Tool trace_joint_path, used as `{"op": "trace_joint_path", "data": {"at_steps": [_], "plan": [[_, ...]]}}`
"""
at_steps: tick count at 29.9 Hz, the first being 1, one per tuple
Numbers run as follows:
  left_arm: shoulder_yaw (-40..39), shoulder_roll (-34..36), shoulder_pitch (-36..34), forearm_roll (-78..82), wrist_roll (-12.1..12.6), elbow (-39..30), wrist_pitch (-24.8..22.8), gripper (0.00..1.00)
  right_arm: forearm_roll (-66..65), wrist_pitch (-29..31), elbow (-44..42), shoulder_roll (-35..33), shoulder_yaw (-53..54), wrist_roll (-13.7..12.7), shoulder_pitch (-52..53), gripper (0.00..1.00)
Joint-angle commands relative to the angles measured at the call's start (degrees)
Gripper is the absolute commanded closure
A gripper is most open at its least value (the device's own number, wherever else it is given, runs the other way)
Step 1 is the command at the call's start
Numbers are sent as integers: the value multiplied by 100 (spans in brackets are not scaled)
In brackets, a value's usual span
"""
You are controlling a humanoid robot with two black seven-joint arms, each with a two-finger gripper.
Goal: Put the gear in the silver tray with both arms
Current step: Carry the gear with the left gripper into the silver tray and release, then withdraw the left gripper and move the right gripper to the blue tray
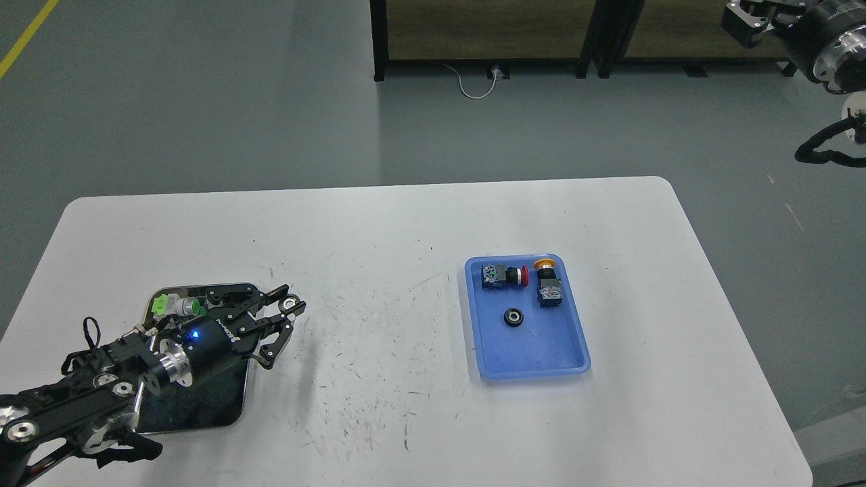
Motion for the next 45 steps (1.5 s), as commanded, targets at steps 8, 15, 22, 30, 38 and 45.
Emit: {"op": "trace_joint_path", "data": {"at_steps": [8, 15, 22, 30, 38, 45], "plan": [[-11, 745, 866, -20, -113, -184, 96, 69, -8, -5, -21, 190, 30, 20, -25, 1], [-11, 781, 1297, -99, -236, 9, 254, 69, -52, -22, -21, 339, 22, 12, -34, 1], [-20, 807, 1403, -424, -368, 158, 254, 67, -70, -49, -38, 374, 4, 20, -51, 1], [-11, 877, 1482, -495, -385, 203, 263, 56, -236, -49, -21, 594, -14, 20, -130, 1], [-11, 877, 1631, -530, -499, 203, 395, 37, -378, 4, 198, 700, -57, 11, -139, 1], [-475, 1017, 1570, -1258, -509, 150, 457, 10, -395, 13, 1339, 595, -672, 3, -209, 1]]}}
